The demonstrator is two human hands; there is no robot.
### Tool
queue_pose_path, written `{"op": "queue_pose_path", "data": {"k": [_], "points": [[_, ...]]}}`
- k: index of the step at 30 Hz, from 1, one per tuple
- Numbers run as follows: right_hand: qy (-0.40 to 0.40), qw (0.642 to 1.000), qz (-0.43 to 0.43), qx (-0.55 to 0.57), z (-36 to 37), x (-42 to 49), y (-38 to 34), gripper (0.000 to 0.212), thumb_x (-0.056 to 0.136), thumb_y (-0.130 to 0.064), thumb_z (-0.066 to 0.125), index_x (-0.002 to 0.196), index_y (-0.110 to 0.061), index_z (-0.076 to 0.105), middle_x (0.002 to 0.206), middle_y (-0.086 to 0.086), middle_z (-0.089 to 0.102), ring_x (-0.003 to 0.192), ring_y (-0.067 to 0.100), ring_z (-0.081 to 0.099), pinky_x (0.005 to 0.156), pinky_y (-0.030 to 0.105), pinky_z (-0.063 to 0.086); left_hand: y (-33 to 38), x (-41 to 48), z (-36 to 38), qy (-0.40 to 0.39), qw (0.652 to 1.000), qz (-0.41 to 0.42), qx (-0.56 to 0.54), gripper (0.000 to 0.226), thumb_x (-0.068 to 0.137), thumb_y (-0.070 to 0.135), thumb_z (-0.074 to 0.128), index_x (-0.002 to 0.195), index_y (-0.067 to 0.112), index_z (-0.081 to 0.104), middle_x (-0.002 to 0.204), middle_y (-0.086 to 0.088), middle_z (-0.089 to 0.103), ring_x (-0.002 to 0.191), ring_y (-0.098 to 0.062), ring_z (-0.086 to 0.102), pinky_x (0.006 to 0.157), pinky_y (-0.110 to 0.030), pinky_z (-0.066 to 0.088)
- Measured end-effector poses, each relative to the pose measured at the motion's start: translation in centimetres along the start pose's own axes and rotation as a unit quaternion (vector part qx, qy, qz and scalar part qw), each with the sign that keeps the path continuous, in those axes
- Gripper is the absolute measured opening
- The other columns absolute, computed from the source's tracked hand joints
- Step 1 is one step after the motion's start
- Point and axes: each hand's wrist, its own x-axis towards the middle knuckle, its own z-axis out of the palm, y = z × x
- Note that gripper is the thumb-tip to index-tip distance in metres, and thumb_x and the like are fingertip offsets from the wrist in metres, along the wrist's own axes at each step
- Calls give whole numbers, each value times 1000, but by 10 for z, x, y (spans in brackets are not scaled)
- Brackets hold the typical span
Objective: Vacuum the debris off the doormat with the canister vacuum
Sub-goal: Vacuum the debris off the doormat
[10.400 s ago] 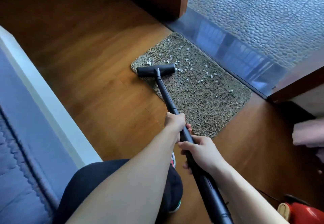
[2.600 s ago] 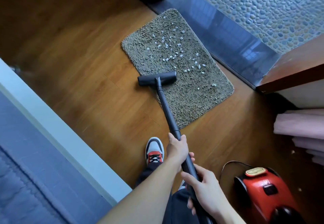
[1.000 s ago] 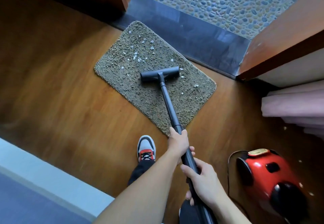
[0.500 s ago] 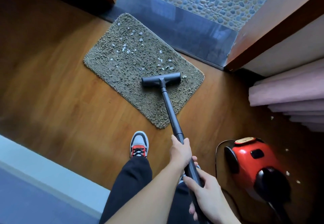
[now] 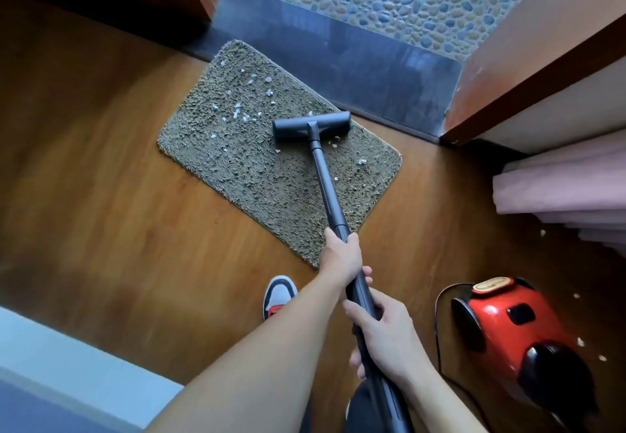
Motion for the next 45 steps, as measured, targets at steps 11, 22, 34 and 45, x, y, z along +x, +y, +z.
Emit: {"op": "queue_pose_path", "data": {"k": [11,22,34,45], "points": [[23,1000,10,14,14,16,-32,11,99,-28,60,93,-18,62,44,2,57,44,31,60,44,32,51,34,15,-18,-16,1000,8,18,21,104,28,41,119,13,37,85,-9,50,52,-18,58,50,-35,58],[7,1000,17,3,-20,-34,38,9,103,-29,57,103,-21,60,50,14,64,38,26,58,45,29,50,-38,-28,30,-45,999,-4,3,22,103,25,42,120,13,37,87,-9,50,46,-15,57,49,-33,56],[0,999,27,-21,-53,-95,133,10,102,-32,56,110,-30,63,51,17,67,38,26,59,44,25,49,-131,-85,84,-52,998,-30,-33,21,102,29,41,118,16,38,89,-12,48,44,-15,55,45,-28,51],[37,997,61,-24,-60,-117,170,24,101,-38,57,124,-44,59,57,10,72,43,13,65,61,29,56,-168,-102,106,-80,996,-40,-26,41,102,35,42,138,22,30,83,-11,53,46,-14,56,47,-28,51]]}}
